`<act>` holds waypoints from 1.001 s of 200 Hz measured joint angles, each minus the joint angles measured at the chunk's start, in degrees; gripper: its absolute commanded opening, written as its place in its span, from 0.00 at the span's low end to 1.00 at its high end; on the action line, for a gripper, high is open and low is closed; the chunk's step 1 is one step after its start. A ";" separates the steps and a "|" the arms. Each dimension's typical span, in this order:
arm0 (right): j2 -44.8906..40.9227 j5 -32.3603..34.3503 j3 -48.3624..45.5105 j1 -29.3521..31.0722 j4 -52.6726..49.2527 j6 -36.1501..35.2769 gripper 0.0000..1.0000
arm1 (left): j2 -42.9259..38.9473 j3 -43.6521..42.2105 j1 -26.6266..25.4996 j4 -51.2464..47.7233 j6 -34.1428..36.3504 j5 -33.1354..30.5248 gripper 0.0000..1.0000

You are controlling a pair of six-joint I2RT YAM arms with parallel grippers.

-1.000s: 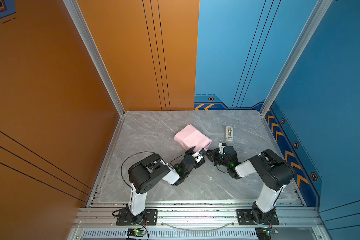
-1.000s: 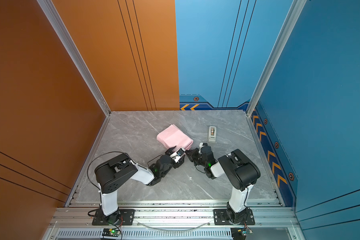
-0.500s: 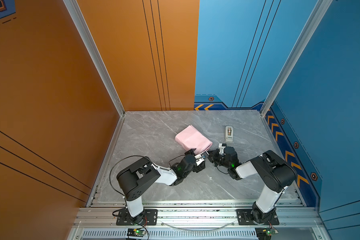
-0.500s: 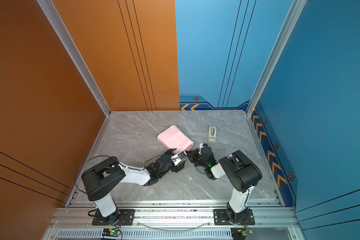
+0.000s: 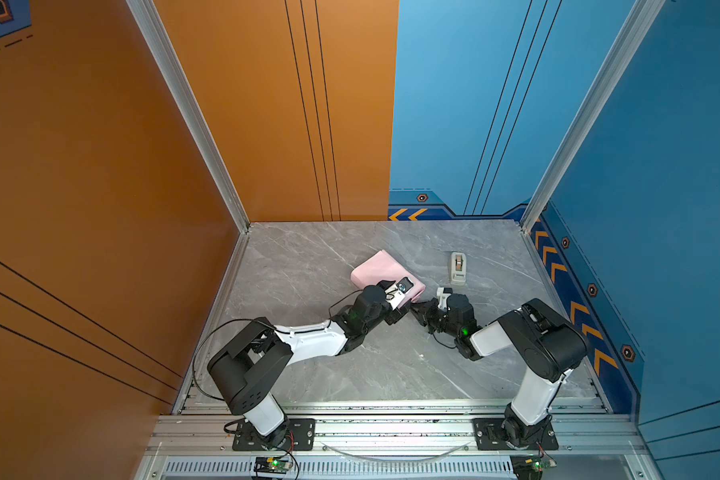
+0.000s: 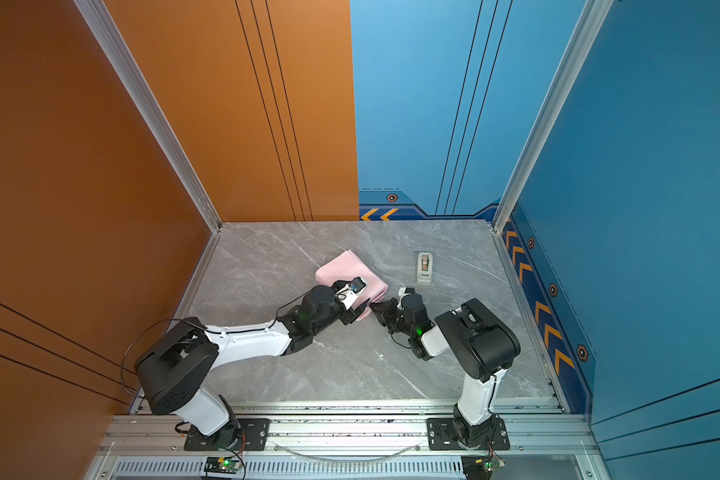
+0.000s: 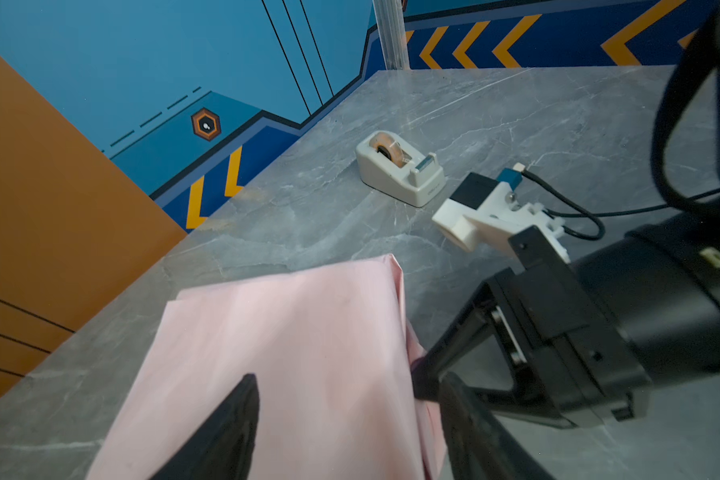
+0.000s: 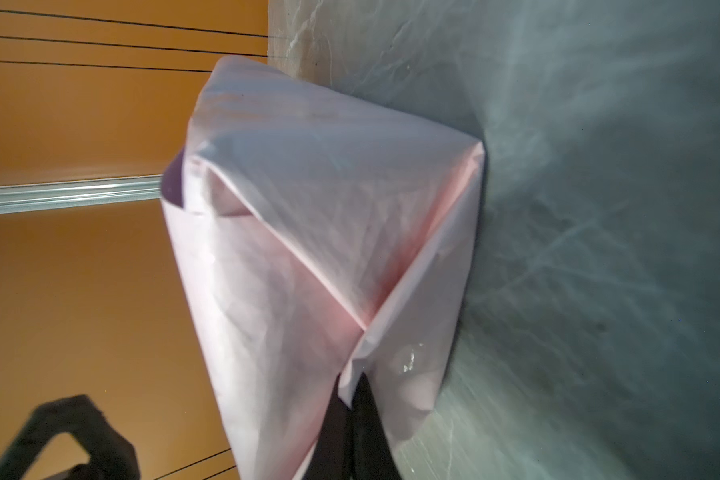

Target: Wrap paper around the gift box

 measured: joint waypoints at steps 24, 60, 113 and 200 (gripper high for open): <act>0.00 0.00 -0.11 0.09 0.00 0.00 0.00 | 1.79 7.93 1.18 -7.37 -1.90 1.14 0.54; 0.00 0.00 -0.22 0.28 0.00 0.00 0.00 | 7.06 15.91 2.08 -14.19 -4.85 4.13 0.39; 0.00 0.00 -0.33 0.28 0.00 -0.02 0.00 | 13.94 19.37 2.56 -20.20 -6.99 7.74 0.24; 0.00 0.02 -0.33 0.33 -0.07 -0.02 0.00 | 17.11 21.42 2.86 -20.39 -7.10 9.09 0.15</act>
